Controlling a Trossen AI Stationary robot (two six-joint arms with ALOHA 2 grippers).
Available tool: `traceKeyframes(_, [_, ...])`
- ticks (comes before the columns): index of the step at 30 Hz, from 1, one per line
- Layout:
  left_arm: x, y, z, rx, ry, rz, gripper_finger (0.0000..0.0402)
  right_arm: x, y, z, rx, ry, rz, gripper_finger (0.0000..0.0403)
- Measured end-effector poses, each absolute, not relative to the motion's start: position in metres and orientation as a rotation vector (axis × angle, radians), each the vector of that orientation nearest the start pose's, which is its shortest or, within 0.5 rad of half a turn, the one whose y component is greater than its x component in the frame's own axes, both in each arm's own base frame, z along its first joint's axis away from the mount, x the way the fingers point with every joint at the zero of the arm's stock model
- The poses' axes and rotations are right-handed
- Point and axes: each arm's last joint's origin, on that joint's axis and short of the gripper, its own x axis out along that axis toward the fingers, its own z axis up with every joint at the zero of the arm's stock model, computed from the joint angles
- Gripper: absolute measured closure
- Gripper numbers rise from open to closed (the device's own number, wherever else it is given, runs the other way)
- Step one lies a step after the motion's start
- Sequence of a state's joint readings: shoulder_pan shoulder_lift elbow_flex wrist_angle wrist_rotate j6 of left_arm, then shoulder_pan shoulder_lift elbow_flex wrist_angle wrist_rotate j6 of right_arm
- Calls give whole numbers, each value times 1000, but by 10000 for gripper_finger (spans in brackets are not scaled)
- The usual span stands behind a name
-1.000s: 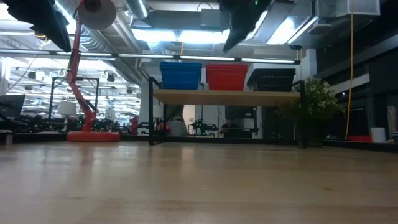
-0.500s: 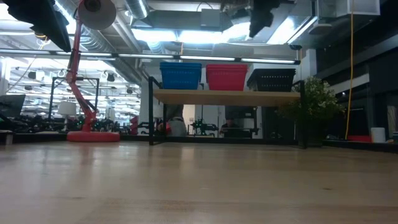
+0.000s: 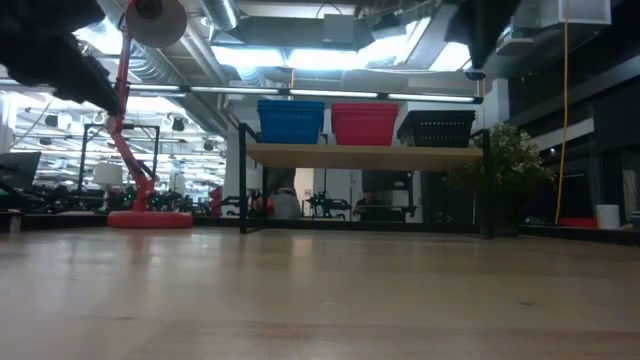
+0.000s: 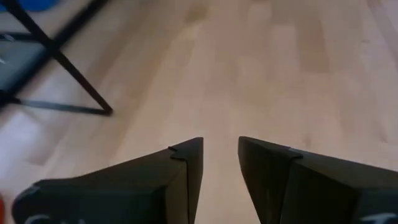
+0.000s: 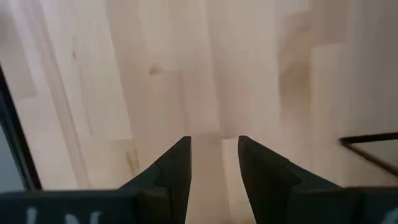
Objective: Stack baskets on shelf by color
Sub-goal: Return to Home Position
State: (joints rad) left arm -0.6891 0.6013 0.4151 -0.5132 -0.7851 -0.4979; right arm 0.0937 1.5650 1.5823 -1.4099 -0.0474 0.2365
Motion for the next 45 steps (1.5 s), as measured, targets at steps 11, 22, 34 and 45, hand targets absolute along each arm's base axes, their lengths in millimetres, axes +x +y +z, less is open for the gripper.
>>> traceKeyframes(11, [95, -41, 199, 16, 348, 250, 307, 261, 74, 301, 182, 1355, 6, 272])
traceKeyframes(22, [92, -26, 212, 73, 204, 103, 308, 282, 96, 285, 97, 1081, 188, 272])
traceKeyframes(34, [101, -22, 165, 5, 62, 35, 308, 300, 101, 249, 19, 735, 278, 272])
traceKeyframes(45, [102, -17, 162, 63, 57, 115, 308, 302, 83, 218, -68, 519, 279, 272])
